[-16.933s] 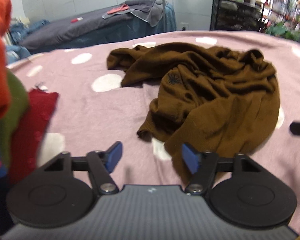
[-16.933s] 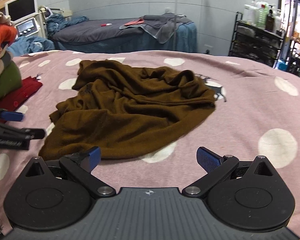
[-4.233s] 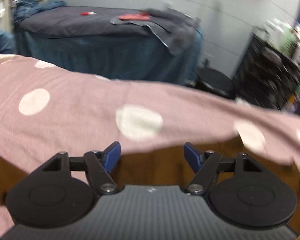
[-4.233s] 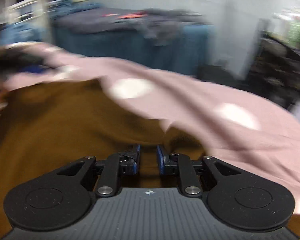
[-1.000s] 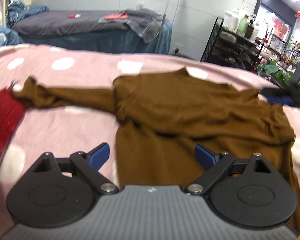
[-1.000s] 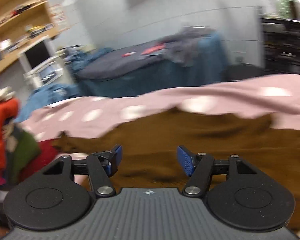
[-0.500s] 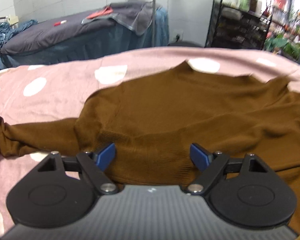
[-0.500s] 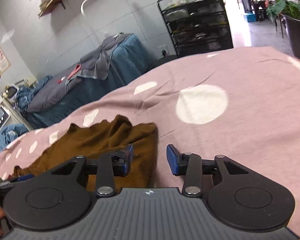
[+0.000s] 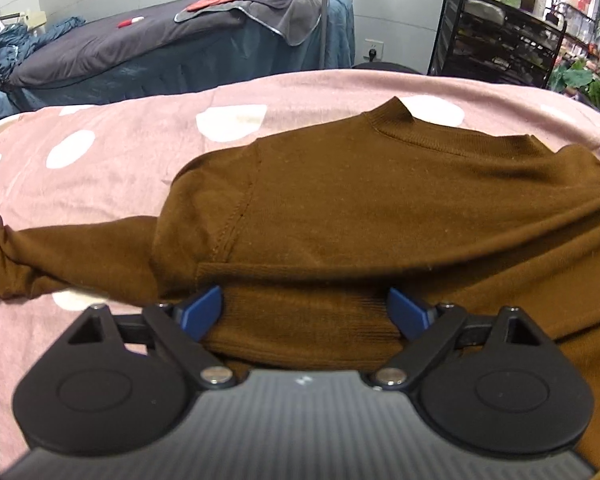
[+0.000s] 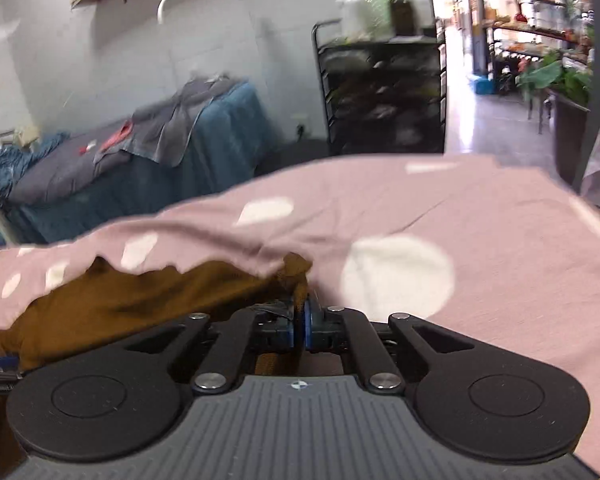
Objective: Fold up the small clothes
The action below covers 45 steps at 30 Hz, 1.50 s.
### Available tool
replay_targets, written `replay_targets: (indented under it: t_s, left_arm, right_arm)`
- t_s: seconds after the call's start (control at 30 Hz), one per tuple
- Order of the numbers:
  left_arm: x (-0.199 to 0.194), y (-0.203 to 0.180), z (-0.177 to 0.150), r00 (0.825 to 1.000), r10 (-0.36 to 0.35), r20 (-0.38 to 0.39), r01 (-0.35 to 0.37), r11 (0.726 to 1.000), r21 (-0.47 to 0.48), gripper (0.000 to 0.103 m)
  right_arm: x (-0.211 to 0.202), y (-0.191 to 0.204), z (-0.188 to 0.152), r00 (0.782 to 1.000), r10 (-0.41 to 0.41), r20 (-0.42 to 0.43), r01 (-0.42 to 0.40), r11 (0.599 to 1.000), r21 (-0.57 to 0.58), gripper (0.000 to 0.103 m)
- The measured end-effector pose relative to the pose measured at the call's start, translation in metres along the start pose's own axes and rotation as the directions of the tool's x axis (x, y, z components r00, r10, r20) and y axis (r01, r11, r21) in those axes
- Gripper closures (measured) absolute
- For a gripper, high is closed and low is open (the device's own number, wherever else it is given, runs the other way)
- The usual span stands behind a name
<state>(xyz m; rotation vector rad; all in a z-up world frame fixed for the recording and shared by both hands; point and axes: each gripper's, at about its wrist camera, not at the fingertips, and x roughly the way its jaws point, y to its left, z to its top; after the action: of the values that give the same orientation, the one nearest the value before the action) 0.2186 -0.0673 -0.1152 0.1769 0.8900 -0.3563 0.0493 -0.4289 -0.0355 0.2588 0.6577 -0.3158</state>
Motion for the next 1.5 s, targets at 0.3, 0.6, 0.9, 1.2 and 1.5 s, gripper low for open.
replay_targets:
  t_s: [0.3, 0.6, 0.9, 1.2, 1.5]
  left_arm:
    - [0.005, 0.007, 0.008, 1.000, -0.027, -0.016, 0.027, 1.000, 0.011, 0.007]
    - [-0.082, 0.036, -0.032, 0.975, -0.189, 0.120, 0.197, 0.979, -0.059, 0.007]
    - [-0.166, 0.056, -0.139, 0.951, -0.308, -0.006, 0.306, 0.943, 0.129, 0.016]
    - [-0.192, 0.082, -0.201, 0.893, -0.387, -0.231, 0.413, 0.907, 0.079, 0.046]
    - [-0.197, 0.060, -0.219, 0.935, -0.321, -0.154, 0.340, 0.933, 0.121, 0.090]
  right_arm:
    - [-0.013, -0.007, -0.010, 0.999, -0.025, 0.047, 0.022, 0.997, 0.069, 0.036]
    - [-0.096, 0.000, -0.060, 0.977, 0.214, -0.007, -0.214, 0.975, 0.055, 0.029]
    - [-0.172, 0.034, -0.177, 0.909, 0.381, -0.169, -0.392, 0.919, -0.039, 0.035]
    - [-0.202, 0.034, -0.217, 0.879, 0.412, -0.239, -0.438, 0.897, -0.066, 0.037]
    - [-0.186, 0.066, -0.232, 0.853, 0.475, -0.214, -0.513, 0.838, -0.186, 0.030]
